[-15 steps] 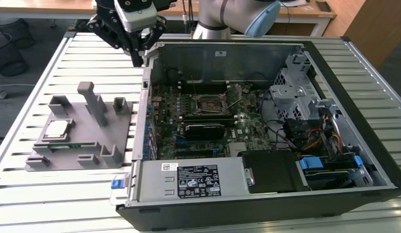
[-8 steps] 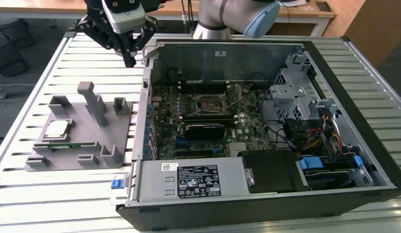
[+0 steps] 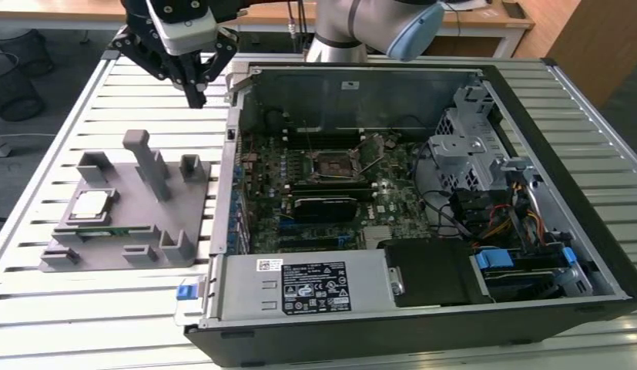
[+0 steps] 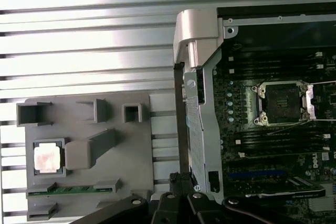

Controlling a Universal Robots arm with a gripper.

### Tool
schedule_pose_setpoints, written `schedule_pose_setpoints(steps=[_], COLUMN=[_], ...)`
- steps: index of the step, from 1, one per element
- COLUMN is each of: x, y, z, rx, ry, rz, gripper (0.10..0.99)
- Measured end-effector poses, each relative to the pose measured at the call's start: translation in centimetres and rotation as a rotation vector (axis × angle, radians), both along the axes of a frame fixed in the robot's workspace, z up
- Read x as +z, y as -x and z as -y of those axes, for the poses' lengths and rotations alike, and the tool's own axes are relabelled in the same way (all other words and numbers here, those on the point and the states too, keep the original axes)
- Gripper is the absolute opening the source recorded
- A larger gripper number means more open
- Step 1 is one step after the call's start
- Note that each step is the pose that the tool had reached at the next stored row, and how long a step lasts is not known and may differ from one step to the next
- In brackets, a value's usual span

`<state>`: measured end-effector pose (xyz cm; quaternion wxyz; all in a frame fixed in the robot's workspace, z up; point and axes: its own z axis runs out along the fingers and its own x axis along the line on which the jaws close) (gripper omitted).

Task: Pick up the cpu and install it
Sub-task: 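Reach for the cpu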

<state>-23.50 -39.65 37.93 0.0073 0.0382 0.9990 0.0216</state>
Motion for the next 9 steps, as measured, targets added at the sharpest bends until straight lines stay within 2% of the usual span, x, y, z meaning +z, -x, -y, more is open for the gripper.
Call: schedule_pose_setpoints(steps=[9], x=[-0.18], y=[0.89], z=[0.00], rx=[0.000], ry=[0.000], rz=[-0.0073], gripper=[0.106])
